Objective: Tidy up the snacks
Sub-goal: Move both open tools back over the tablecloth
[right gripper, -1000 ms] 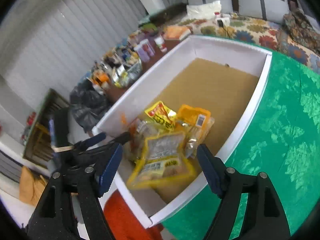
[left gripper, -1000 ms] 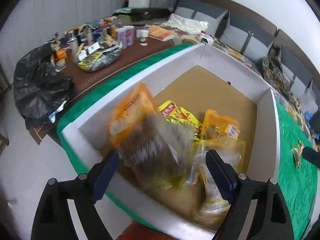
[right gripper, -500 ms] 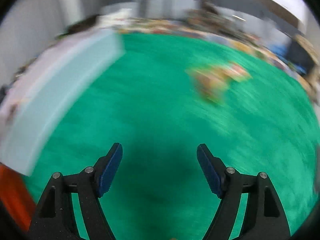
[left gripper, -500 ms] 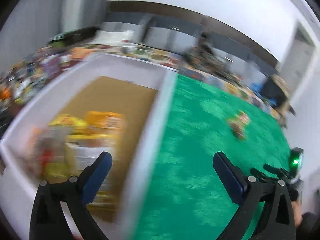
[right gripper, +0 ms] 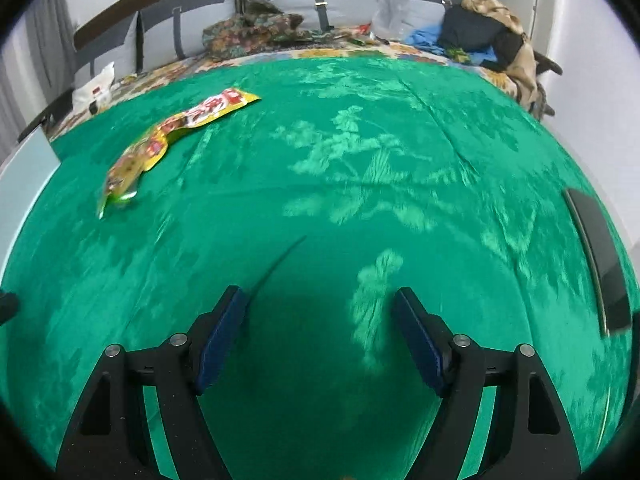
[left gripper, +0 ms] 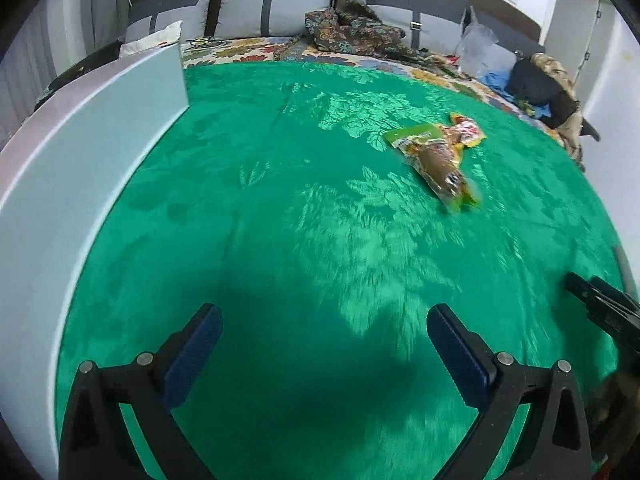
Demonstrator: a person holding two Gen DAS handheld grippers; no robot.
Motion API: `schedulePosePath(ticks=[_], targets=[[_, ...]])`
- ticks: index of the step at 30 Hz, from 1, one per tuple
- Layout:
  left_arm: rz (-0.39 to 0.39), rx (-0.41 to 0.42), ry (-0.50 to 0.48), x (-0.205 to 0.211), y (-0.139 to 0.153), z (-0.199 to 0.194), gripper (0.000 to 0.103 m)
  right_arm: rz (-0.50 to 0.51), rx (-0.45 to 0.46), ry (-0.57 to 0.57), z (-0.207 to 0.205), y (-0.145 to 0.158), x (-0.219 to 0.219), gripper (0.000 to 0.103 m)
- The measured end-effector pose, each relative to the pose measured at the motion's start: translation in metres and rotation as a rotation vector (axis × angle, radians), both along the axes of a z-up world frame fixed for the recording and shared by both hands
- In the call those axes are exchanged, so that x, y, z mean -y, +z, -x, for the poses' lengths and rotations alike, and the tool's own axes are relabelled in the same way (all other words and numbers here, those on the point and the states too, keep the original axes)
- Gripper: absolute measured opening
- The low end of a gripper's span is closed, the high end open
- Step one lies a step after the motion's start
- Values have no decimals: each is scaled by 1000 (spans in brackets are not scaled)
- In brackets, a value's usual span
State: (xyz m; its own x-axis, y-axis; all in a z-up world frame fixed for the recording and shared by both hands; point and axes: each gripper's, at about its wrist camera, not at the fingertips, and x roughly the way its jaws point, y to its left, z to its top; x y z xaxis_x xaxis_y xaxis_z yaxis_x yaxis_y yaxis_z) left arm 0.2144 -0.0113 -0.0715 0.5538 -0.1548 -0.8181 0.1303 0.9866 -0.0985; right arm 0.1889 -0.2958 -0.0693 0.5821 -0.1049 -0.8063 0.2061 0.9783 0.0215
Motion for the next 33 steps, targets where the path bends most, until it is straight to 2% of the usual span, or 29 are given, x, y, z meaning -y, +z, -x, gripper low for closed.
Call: schedulePosePath(ticks=[2, 4, 6, 8, 33], targets=[[-29, 8, 10, 8, -7, -12, 101, 22, 5, 1, -6, -1, 1, 81], [-59, 11, 14, 13, -14, -21, 101, 25, 5, 8, -12, -1, 3, 88], [-74, 1, 17, 13, -20, -27, 101, 26, 1, 12, -13, -3, 2, 90], [-80, 27, 26, 12, -22, -25, 102, 30, 0, 13, -10, -3, 1, 90], [-72, 30, 20, 12, -23, -27, 103, 30, -1, 13, -11, -3, 2, 90]])
